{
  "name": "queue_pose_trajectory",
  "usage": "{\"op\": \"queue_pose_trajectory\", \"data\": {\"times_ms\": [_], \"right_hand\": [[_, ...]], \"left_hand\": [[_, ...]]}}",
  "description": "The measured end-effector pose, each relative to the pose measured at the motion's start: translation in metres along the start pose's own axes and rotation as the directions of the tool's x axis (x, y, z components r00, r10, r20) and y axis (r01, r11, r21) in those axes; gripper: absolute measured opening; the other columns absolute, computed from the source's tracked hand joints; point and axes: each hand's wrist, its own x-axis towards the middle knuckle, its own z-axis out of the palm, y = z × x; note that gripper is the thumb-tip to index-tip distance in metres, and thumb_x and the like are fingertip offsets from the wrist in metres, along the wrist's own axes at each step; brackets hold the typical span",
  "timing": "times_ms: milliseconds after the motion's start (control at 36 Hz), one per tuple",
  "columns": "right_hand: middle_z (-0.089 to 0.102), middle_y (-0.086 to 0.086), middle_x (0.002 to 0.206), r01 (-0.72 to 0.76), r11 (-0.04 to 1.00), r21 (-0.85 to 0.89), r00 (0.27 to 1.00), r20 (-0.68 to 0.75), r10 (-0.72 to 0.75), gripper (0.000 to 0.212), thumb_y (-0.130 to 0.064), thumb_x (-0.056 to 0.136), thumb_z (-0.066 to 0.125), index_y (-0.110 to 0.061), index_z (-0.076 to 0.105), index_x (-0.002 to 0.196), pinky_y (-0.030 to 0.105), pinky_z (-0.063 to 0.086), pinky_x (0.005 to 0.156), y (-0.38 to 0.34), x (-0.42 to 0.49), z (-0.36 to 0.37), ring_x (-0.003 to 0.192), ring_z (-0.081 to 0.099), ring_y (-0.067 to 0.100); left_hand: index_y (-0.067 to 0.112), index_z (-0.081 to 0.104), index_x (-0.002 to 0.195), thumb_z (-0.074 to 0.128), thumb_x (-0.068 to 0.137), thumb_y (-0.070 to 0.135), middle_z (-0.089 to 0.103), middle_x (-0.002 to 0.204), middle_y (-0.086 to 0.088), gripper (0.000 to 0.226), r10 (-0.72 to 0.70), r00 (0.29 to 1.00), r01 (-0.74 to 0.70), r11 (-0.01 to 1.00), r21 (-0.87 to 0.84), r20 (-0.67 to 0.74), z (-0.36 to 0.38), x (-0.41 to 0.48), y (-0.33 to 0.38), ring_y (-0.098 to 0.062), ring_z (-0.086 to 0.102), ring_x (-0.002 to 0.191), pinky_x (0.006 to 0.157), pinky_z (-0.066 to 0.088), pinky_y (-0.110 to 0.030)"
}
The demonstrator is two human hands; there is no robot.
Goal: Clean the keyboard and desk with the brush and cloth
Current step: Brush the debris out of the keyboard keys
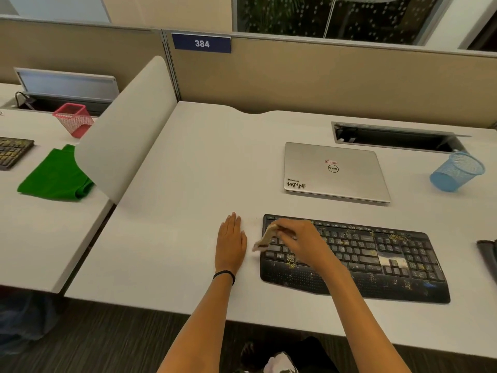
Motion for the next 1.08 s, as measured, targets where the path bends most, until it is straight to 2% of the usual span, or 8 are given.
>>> {"op": "queue_pose_trajectory", "data": {"times_ms": [111, 278, 444, 611, 750, 833, 972, 1083], "right_hand": [[0.057, -0.022, 0.075, 0.006, 1.000, -0.011, 1.000, -0.024, -0.006, 0.018, -0.008, 0.089, 0.058, -0.014, 0.067, 0.103, 0.005, 0.038, 0.061, 0.001, 0.001, 0.001, 0.070, 0.053, -0.015], [0.064, -0.015, 0.085, -0.009, 1.000, 0.022, 0.994, 0.105, 0.007, 0.020, -0.009, 0.090, 0.057, -0.018, 0.067, 0.105, 0.010, 0.044, 0.068, 0.003, -0.003, 0.006, 0.073, 0.058, -0.004], [0.062, -0.021, 0.082, -0.001, 0.996, 0.092, 0.999, -0.045, 0.005, 0.021, -0.006, 0.088, 0.060, -0.016, 0.068, 0.104, 0.008, 0.045, 0.068, 0.004, -0.010, 0.006, 0.077, 0.059, -0.009], [0.065, -0.012, 0.080, -0.020, 0.996, 0.087, 1.000, 0.017, 0.019, 0.018, -0.010, 0.088, 0.060, -0.015, 0.069, 0.103, 0.011, 0.043, 0.059, 0.007, -0.014, 0.010, 0.066, 0.057, -0.004], [0.067, -0.010, 0.086, -0.002, 0.996, 0.086, 0.987, -0.158, 0.016, 0.018, -0.006, 0.088, 0.060, -0.013, 0.069, 0.102, 0.009, 0.047, 0.068, 0.012, -0.018, 0.010, 0.075, 0.058, -0.010], [0.067, -0.010, 0.084, 0.002, 1.000, 0.012, 0.969, -0.249, 0.001, 0.015, -0.009, 0.087, 0.062, -0.012, 0.069, 0.100, 0.007, 0.047, 0.064, 0.015, -0.020, 0.010, 0.072, 0.058, -0.012], [0.068, -0.005, 0.076, 0.014, 1.000, -0.013, 0.948, -0.318, -0.017, 0.008, -0.006, 0.085, 0.062, -0.010, 0.069, 0.086, 0.014, 0.050, 0.058, 0.018, -0.028, 0.004, 0.072, 0.059, 0.001], [0.064, -0.010, 0.080, -0.005, 1.000, 0.020, 0.923, -0.385, 0.012, 0.011, -0.001, 0.083, 0.065, -0.009, 0.069, 0.090, 0.006, 0.048, 0.065, 0.021, -0.031, 0.002, 0.077, 0.059, -0.011]], "left_hand": [[0.010, 0.022, 0.149, 0.031, 0.101, 0.020, 0.017, 0.157, -0.005, 0.050, -0.012, 1.000, 0.012, 1.000, 0.008, 0.004, 0.001, 0.000, -0.001, -0.015, 0.012, 0.145, 0.116, -0.003, -0.022], [0.009, 0.025, 0.148, 0.033, 0.101, 0.019, 0.020, 0.156, -0.006, 0.049, -0.007, 1.000, 0.007, 1.000, 0.010, -0.002, 0.001, 0.000, 0.000, -0.017, 0.014, 0.145, 0.116, -0.002, -0.023], [0.009, 0.025, 0.148, 0.033, 0.100, 0.020, 0.020, 0.156, -0.006, 0.049, -0.004, 1.000, 0.004, 1.000, 0.004, 0.005, 0.001, 0.000, -0.001, -0.017, 0.014, 0.145, 0.117, 0.000, -0.025], [0.009, 0.024, 0.148, 0.032, 0.101, 0.020, 0.020, 0.156, -0.005, 0.050, -0.011, 1.000, 0.011, 1.000, 0.015, -0.001, 0.002, 0.001, -0.001, -0.017, 0.014, 0.145, 0.117, 0.001, -0.025], [0.010, 0.024, 0.148, 0.033, 0.101, 0.020, 0.020, 0.156, -0.005, 0.049, -0.017, 1.000, 0.017, 1.000, 0.002, 0.001, 0.003, 0.000, -0.001, -0.016, 0.013, 0.145, 0.116, 0.000, -0.024], [0.009, 0.025, 0.148, 0.033, 0.100, 0.020, 0.020, 0.156, -0.005, 0.049, -0.013, 1.000, 0.013, 1.000, 0.000, 0.000, 0.002, 0.000, -0.001, -0.016, 0.014, 0.145, 0.116, -0.001, -0.023], [0.009, 0.026, 0.148, 0.033, 0.100, 0.019, 0.021, 0.156, -0.006, 0.049, -0.005, 1.000, 0.005, 1.000, 0.008, -0.006, 0.002, 0.001, -0.001, -0.017, 0.014, 0.145, 0.116, -0.001, -0.023], [0.008, 0.028, 0.147, 0.035, 0.099, 0.017, 0.023, 0.155, -0.007, 0.049, -0.004, 1.000, 0.004, 1.000, 0.002, -0.009, 0.002, 0.001, 0.000, -0.018, 0.017, 0.144, 0.117, 0.001, -0.024]]}}
